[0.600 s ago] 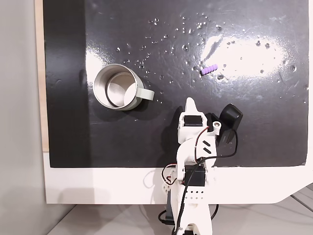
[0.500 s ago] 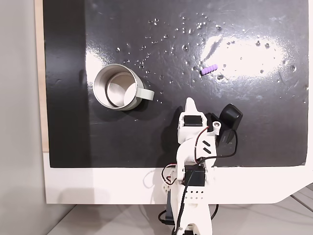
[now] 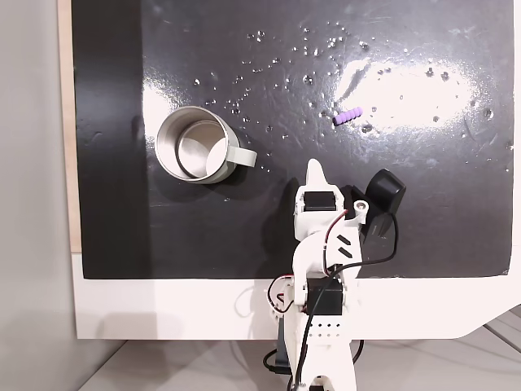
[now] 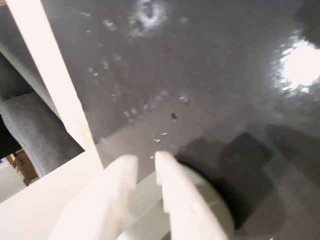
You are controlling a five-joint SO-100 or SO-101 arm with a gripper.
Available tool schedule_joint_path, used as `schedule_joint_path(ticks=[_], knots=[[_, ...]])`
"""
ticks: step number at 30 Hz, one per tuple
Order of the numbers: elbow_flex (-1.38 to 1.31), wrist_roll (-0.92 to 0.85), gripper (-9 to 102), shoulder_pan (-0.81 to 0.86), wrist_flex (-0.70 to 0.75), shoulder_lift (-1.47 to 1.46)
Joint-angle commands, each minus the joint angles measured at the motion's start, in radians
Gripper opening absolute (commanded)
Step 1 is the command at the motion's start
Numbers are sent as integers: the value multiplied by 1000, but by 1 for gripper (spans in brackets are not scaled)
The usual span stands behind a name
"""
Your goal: Grasp a pengrip and put it in the cup.
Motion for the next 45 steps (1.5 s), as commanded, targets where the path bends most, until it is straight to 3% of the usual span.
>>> schedule_joint_path(ticks=[1, 9, 22, 45], knots=[[-268, 2, 0, -11, 15, -213], [-719, -89, 2, -8, 161, -620], [-1040, -337, 13, 144, 310, -1111], [-1305, -387, 17, 227, 275, -1677]])
